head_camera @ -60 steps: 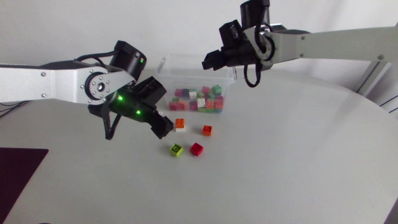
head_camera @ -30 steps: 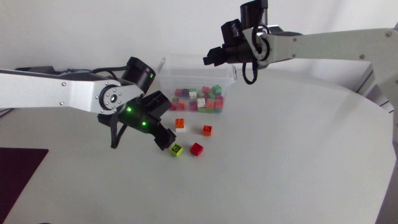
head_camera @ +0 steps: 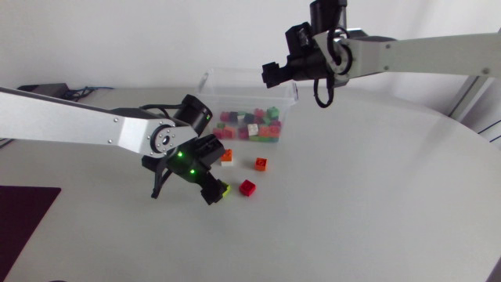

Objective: Place the duplo bricks in the container

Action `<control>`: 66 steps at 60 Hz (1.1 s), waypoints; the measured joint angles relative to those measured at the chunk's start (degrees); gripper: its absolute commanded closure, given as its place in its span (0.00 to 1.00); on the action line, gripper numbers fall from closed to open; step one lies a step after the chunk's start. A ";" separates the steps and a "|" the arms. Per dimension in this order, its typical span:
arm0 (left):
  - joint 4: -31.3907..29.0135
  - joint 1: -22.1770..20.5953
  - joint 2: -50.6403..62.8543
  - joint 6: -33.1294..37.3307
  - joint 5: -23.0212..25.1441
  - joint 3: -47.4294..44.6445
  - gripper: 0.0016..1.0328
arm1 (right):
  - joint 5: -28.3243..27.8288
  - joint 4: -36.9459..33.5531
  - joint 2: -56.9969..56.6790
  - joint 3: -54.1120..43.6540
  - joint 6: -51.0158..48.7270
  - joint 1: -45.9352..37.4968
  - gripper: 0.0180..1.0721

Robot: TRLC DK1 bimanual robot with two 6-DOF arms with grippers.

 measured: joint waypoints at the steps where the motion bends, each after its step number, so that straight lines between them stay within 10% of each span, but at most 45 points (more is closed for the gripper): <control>1: -0.02 -0.07 0.33 -0.17 -0.07 0.00 0.10 | -0.02 -0.22 -1.31 -1.14 0.00 0.02 0.04; 25: 1.97 -1.03 6.47 -3.06 -0.90 2.82 0.16 | -0.26 -1.29 -23.45 -27.36 -1.70 2.82 0.05; 47: 1.92 -2.14 9.99 -5.16 -1.20 5.07 0.81 | -3.26 -6.93 -27.50 -38.10 -5.01 6.71 0.05; 66: -2.60 -0.33 8.15 -5.62 -1.55 5.75 0.83 | -4.79 -7.93 -21.00 -38.14 -6.47 11.82 0.05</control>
